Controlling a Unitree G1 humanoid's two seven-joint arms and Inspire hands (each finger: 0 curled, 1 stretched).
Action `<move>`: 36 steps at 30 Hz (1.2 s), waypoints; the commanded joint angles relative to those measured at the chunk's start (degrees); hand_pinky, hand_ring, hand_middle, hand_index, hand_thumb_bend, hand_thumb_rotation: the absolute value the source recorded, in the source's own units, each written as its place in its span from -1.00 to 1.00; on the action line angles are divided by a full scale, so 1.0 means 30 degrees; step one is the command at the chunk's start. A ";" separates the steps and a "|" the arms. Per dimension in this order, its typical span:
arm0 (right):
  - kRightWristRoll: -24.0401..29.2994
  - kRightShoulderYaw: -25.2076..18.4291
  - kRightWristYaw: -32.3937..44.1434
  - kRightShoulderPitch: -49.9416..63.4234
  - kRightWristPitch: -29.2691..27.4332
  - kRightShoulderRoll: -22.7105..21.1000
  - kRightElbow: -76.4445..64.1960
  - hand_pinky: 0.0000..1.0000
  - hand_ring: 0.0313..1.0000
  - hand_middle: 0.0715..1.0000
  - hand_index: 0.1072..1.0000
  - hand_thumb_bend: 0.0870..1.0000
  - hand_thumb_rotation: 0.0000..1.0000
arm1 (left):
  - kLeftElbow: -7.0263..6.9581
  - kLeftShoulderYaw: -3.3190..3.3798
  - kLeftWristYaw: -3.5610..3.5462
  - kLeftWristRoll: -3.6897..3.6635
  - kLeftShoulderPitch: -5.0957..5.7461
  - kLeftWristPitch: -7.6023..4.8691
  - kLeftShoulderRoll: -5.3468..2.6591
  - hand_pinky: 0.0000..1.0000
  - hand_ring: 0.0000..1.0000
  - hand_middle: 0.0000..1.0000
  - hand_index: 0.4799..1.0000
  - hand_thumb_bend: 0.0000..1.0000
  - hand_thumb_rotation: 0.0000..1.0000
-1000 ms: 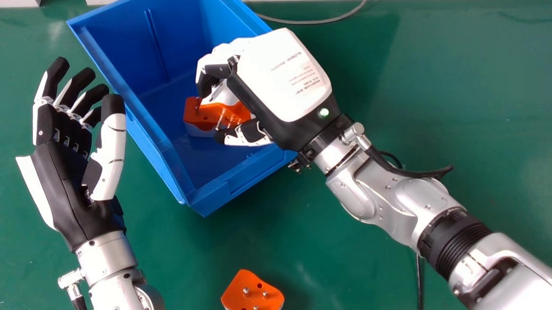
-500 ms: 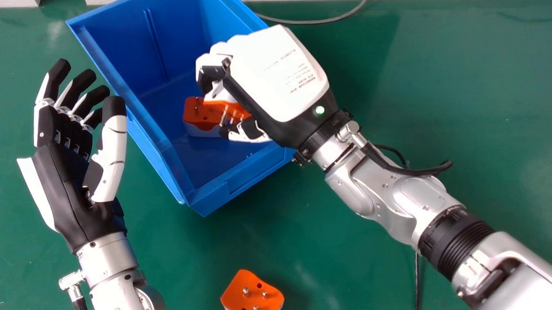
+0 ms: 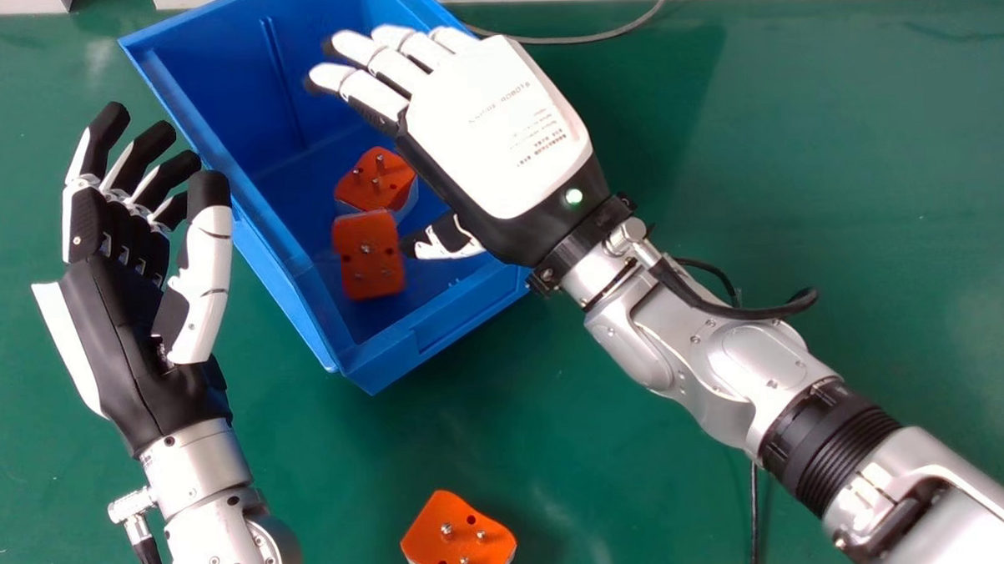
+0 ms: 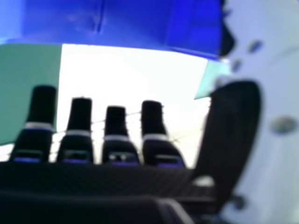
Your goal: Pick all objects and put in blue box
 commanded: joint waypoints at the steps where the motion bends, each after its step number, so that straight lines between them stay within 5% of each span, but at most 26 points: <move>1: 0.0306 -0.0269 -0.0128 0.0060 0.0177 -0.0002 -0.0762 0.56 0.82 0.87 0.71 0.77 -0.77 | -0.0052 -0.0057 -0.0081 0.0085 -0.0240 -0.0483 0.0160 0.30 0.42 0.53 0.29 0.23 -0.20; 11: 0.2035 -0.1833 0.1462 0.2709 0.0563 -0.0423 -0.5217 0.70 0.96 0.99 0.86 0.89 -0.67 | -0.0419 -0.0105 0.0070 0.0351 0.0080 -0.0422 0.0051 0.29 0.42 0.53 0.28 0.24 -0.18; 19: 0.5791 -0.4377 0.3599 0.9432 0.0635 -0.0449 -1.1959 0.72 0.97 1.00 0.92 0.87 -0.58 | -0.0815 -0.0113 -0.0011 0.0263 0.0406 -0.0288 0.0010 0.29 0.41 0.53 0.28 0.23 -0.19; 23: 0.6932 -0.4833 0.3584 1.2534 -0.0647 -0.0793 -1.3321 0.69 0.95 0.98 0.93 0.84 -0.52 | -0.0893 -0.0108 -0.0043 0.0362 0.0522 -0.0191 0.0119 0.29 0.41 0.53 0.29 0.22 -0.20; 30: 1.1656 -0.5663 0.7123 1.6057 -0.5006 -0.2799 -1.3701 0.56 0.80 0.87 0.89 0.86 -0.32 | -0.1145 -0.0219 -0.0307 0.0110 0.0710 0.0091 0.0059 0.30 0.42 0.53 0.28 0.24 -0.18; 36: 1.4262 -0.6353 1.0109 1.8547 -0.5524 -0.3436 -1.3884 0.49 0.72 0.81 0.86 0.92 -0.20 | -0.1461 -0.0252 -0.0319 0.0116 0.0845 0.0410 0.0014 0.30 0.41 0.54 0.29 0.24 -0.20</move>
